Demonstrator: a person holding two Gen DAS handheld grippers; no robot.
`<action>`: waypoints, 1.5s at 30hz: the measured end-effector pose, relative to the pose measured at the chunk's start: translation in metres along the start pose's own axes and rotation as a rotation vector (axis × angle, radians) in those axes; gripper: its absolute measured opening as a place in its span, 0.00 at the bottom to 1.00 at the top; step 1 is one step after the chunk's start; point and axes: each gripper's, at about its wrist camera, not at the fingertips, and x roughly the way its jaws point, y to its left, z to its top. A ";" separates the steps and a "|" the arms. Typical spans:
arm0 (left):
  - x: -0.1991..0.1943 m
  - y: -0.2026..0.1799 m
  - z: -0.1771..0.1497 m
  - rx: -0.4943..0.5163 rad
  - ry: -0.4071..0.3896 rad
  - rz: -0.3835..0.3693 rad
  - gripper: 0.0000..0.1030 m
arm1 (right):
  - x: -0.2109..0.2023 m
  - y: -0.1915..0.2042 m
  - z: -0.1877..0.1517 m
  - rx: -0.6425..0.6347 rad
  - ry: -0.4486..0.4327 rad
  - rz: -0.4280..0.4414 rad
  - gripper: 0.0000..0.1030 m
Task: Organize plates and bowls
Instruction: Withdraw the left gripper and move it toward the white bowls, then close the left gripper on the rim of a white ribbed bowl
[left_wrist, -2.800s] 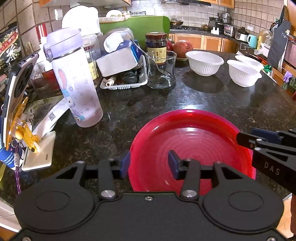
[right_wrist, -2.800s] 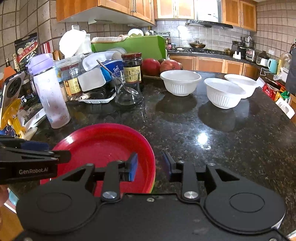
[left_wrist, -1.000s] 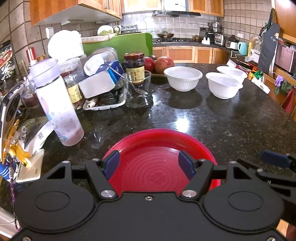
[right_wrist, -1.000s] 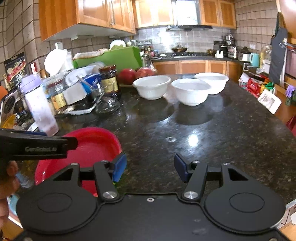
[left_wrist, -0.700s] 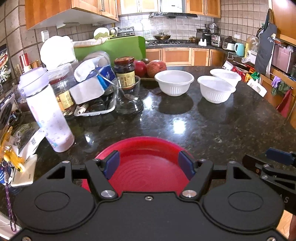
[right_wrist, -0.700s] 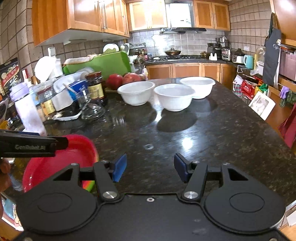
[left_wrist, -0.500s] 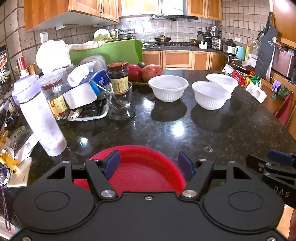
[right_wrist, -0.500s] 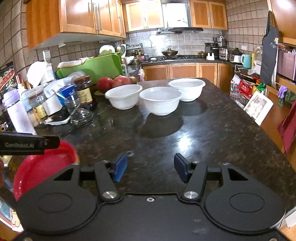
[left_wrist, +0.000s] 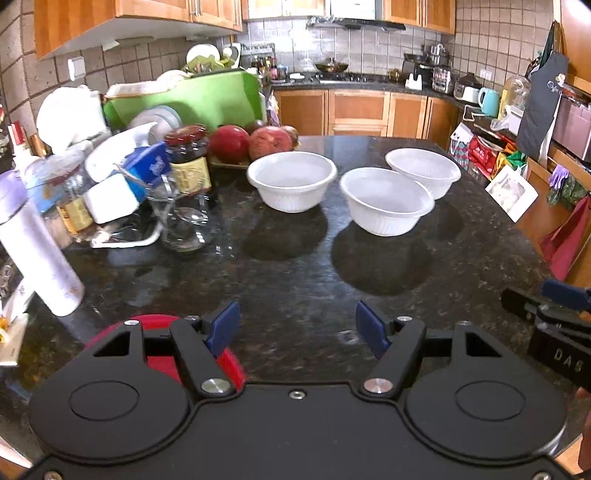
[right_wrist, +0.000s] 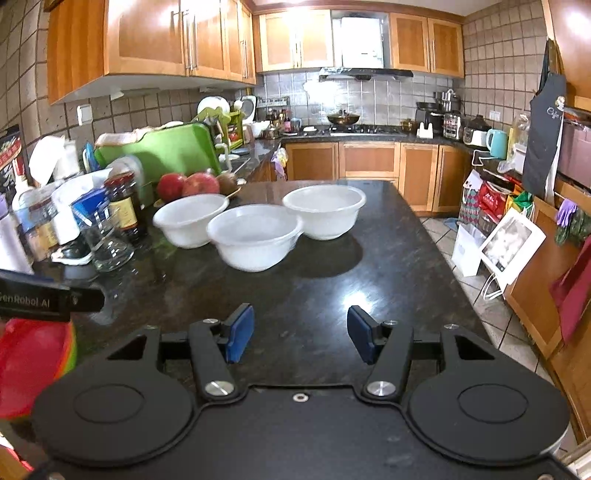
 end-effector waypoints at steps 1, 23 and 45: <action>0.002 -0.004 0.002 0.000 0.004 -0.001 0.70 | 0.002 -0.006 0.002 0.003 -0.002 0.005 0.58; 0.046 -0.041 0.065 0.007 0.018 0.075 0.69 | 0.076 -0.045 0.067 0.033 0.021 0.147 0.58; 0.126 -0.040 0.102 0.071 0.096 0.001 0.65 | 0.166 -0.024 0.086 0.023 0.134 0.140 0.41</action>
